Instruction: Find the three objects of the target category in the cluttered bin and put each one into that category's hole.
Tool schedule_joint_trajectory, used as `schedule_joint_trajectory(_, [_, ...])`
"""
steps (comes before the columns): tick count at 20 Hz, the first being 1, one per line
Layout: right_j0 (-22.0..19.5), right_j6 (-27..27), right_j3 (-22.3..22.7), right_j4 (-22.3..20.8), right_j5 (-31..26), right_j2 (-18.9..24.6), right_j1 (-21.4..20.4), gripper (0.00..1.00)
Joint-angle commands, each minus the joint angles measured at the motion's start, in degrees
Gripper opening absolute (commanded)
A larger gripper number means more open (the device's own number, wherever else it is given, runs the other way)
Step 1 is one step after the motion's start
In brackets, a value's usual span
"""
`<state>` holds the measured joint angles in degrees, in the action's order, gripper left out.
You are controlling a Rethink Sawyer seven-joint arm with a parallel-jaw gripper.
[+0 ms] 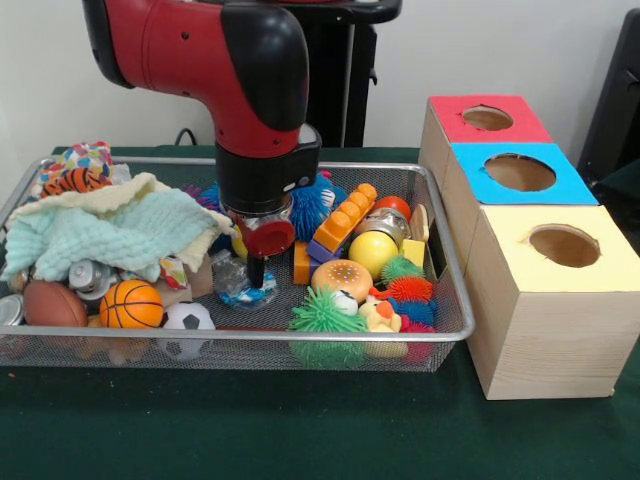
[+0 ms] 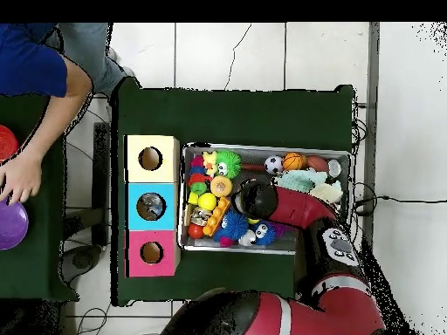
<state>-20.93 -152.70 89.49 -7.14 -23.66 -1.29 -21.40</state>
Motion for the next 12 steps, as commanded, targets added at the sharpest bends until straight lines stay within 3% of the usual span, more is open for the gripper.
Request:
schedule_joint_trajectory(1, [-1.60, -0.61, 1.70, -0.98, 1.66, 2.17, 5.49, 0.00])
schedule_joint_trajectory(12, [-1.78, 0.32, 1.92, -1.68, 1.01, 1.96, 4.33, 0.00])
